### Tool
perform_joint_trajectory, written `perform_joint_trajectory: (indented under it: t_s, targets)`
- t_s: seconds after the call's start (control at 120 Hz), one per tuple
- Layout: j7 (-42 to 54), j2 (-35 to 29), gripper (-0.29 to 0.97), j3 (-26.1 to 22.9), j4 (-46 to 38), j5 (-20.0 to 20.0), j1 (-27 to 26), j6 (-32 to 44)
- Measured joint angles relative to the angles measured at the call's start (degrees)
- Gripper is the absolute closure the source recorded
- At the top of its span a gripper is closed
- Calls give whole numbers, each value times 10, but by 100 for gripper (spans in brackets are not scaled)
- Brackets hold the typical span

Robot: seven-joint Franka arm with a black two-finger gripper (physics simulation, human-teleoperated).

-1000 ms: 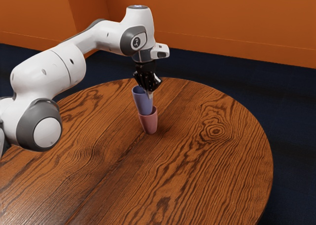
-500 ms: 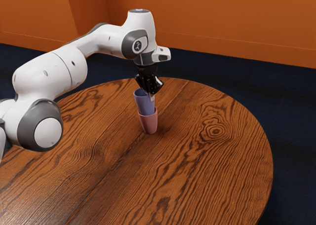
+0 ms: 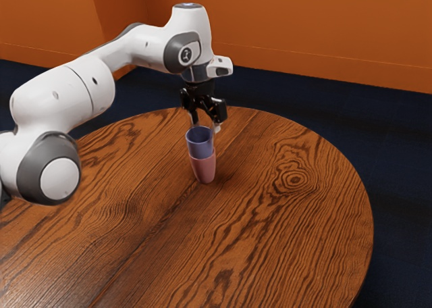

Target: Place the left cup onto the right cup

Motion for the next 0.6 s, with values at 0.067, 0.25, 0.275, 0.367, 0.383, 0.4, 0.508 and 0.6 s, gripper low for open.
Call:
perform_joint_trajectory:
  t_s: [0.067,0.25,0.275,0.367,0.383,0.4,0.508,0.6]
  targets:
    - [-2,-17,5,1,-14,1,-3,-1]
    - [-9,-77,2,1,-77,2,-8,-1]
    - [-10,-85,2,1,-85,1,-9,-1]
    - [-14,-105,1,1,-107,1,-10,-2]
    - [-14,-108,1,1,-111,0,-9,-2]
    - [-15,-112,1,1,-116,-1,-9,-2]
    - [-18,-151,1,1,-165,-6,-7,1]
    - [-20,-184,0,1,-203,-9,-7,2]
